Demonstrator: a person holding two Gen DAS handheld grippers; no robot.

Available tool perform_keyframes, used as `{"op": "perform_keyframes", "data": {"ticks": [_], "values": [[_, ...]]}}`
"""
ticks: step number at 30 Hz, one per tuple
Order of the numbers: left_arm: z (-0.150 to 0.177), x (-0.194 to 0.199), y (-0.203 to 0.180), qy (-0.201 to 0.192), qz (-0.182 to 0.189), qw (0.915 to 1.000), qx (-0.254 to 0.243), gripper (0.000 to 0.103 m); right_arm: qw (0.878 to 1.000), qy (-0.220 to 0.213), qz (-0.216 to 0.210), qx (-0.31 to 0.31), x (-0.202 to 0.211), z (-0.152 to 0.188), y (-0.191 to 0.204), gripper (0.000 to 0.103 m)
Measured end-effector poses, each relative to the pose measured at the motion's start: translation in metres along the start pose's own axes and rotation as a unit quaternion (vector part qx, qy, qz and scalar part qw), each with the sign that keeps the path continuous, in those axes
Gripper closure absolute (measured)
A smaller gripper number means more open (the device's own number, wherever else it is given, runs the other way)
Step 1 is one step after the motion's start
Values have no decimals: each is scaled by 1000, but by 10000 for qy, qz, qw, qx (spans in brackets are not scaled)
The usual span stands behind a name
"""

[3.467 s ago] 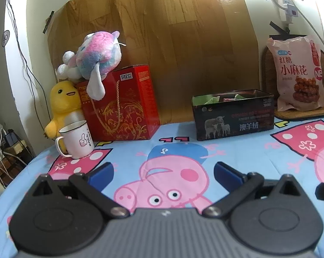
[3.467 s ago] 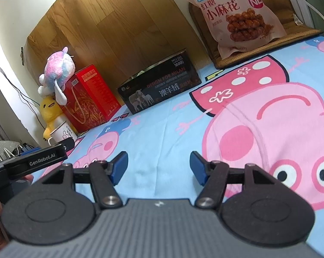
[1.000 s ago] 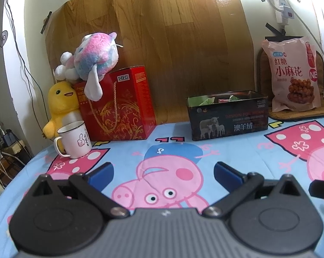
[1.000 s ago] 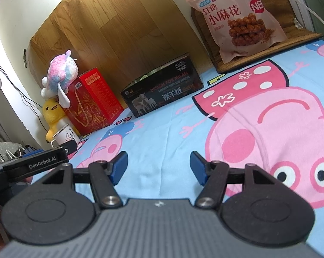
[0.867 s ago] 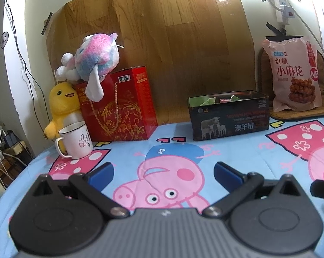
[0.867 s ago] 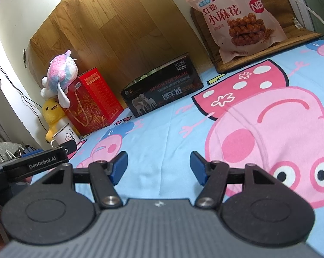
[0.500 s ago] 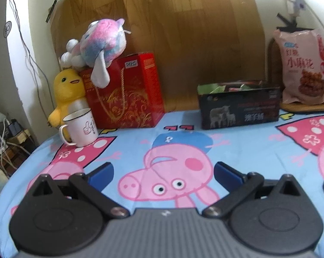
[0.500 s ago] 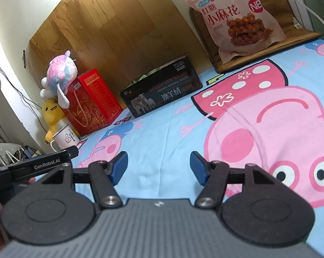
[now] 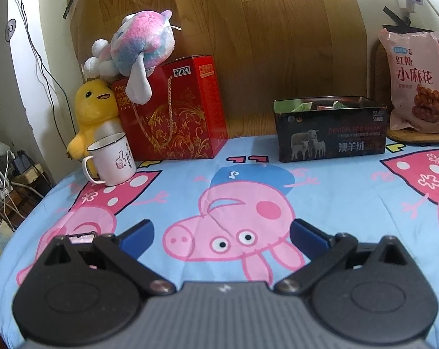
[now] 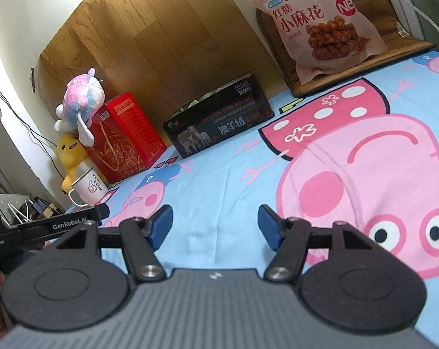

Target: Organize snacks

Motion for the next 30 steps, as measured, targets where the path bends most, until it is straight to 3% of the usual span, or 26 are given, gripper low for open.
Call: {"op": "perform_keyframes", "data": {"ticks": [30], "values": [[2,-4,-4,46,-88,9998,-185,0,10000,-39,-6,-43,2,0,-2,35]]}}
Point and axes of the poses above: each gripper's, at about its wrist camera, not at the fingertips, and x roughly against the way its jaws point, y to its left, z to its underside, the point moved 10 cm from there along -x, roughly the way its jaws point, and after that the axes turned 5 degrees about y, right-handed, at the moved point
